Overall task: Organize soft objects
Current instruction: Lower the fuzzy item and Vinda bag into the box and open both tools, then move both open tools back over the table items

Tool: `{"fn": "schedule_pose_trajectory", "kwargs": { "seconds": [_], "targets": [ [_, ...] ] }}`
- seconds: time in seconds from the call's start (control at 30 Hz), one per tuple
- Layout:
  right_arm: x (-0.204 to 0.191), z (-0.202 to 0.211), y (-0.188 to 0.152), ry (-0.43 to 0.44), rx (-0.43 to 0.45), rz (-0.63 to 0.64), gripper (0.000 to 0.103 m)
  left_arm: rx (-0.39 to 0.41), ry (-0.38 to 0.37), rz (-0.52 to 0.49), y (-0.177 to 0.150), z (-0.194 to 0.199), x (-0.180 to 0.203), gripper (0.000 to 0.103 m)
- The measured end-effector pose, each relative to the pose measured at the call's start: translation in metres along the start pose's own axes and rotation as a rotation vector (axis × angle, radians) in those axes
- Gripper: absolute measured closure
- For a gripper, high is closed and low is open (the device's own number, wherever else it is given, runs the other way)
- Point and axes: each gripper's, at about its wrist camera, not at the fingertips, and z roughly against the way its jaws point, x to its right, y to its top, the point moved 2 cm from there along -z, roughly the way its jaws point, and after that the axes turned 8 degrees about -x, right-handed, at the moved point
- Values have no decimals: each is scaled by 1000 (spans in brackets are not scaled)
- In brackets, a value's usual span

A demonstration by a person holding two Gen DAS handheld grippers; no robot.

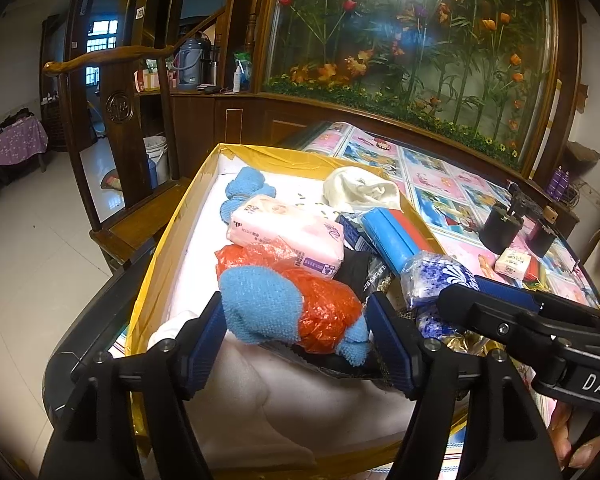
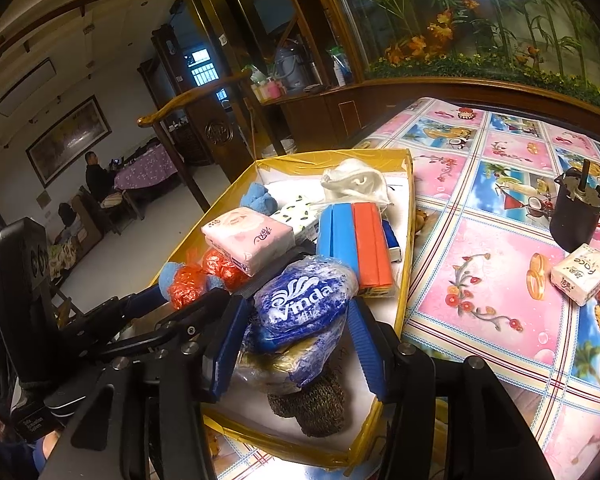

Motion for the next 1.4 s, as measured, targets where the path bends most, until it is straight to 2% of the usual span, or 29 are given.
{"fn": "schedule_pose_trajectory", "kwargs": {
  "seconds": [0.93, 1.4],
  "targets": [
    [11, 33, -5, 33, 48, -39, 42, 38, 25, -24, 4, 17, 14, 19],
    [25, 50, -9, 35, 80, -74, 23, 43, 58, -28, 3, 22, 27, 6]
  ]
}}
